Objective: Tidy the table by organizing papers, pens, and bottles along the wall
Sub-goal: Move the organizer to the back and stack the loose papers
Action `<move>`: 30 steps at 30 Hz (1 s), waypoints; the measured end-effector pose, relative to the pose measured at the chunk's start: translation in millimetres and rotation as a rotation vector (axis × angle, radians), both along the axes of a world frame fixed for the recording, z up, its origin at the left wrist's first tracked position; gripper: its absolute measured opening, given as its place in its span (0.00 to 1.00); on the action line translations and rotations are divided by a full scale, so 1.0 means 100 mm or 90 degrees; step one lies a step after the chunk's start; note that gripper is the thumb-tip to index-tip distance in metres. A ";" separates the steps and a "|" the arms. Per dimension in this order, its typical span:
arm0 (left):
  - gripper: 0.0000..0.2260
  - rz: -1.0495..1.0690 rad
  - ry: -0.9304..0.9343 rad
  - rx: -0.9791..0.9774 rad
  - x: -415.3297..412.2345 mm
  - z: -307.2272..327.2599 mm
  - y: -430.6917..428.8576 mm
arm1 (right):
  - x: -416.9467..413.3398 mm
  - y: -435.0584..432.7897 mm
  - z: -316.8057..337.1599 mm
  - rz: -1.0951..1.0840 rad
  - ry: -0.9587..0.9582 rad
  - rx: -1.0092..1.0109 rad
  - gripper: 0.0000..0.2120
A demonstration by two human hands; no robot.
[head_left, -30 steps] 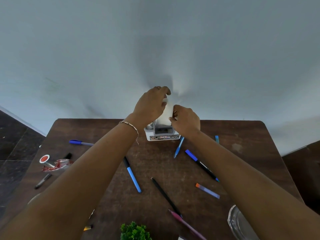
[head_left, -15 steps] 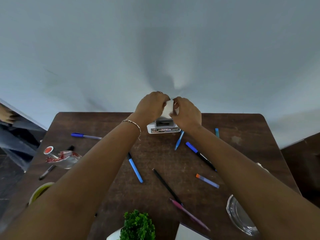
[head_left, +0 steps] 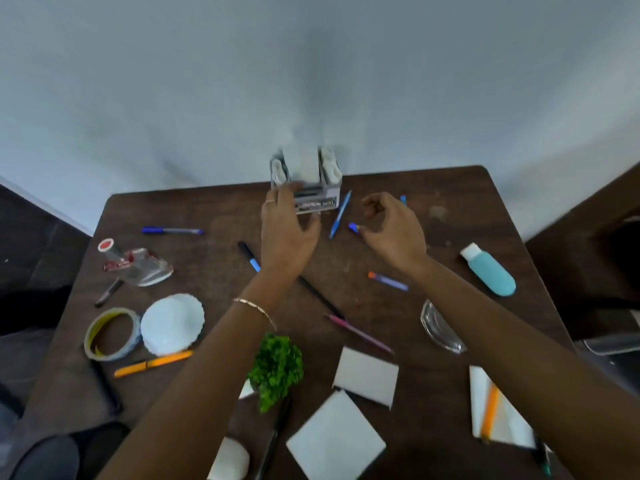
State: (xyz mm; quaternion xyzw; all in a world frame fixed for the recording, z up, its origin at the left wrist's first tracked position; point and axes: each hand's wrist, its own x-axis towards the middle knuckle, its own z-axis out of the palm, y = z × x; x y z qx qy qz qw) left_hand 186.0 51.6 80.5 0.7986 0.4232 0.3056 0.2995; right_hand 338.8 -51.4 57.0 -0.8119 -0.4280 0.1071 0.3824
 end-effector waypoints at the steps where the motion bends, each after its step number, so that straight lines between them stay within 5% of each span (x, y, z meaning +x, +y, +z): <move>1: 0.22 0.002 -0.006 -0.025 -0.08 -0.10 -0.15 | -0.05 -0.15 -0.04 -0.005 0.022 -0.004 0.17; 8: 0.18 -0.048 0.089 -0.223 -0.63 -0.58 -1.14 | -0.47 -1.21 -0.41 -0.004 0.112 -0.060 0.13; 14: 0.10 -0.042 0.169 -0.208 -0.98 -0.72 -1.67 | -0.81 -1.77 -0.59 0.100 0.113 -0.183 0.10; 20: 0.15 -0.041 0.272 -0.195 -1.19 -0.83 -2.02 | -0.93 -1.97 -0.71 0.178 0.012 -0.230 0.11; 26: 0.35 -0.039 0.502 -0.166 -1.35 -0.86 -2.18 | -1.13 -2.06 -0.67 0.307 -0.069 -0.242 0.13; 30: 0.30 0.009 0.543 -0.155 -1.41 -0.86 -2.21 | -1.29 -2.04 -0.69 0.354 -0.064 -0.249 0.16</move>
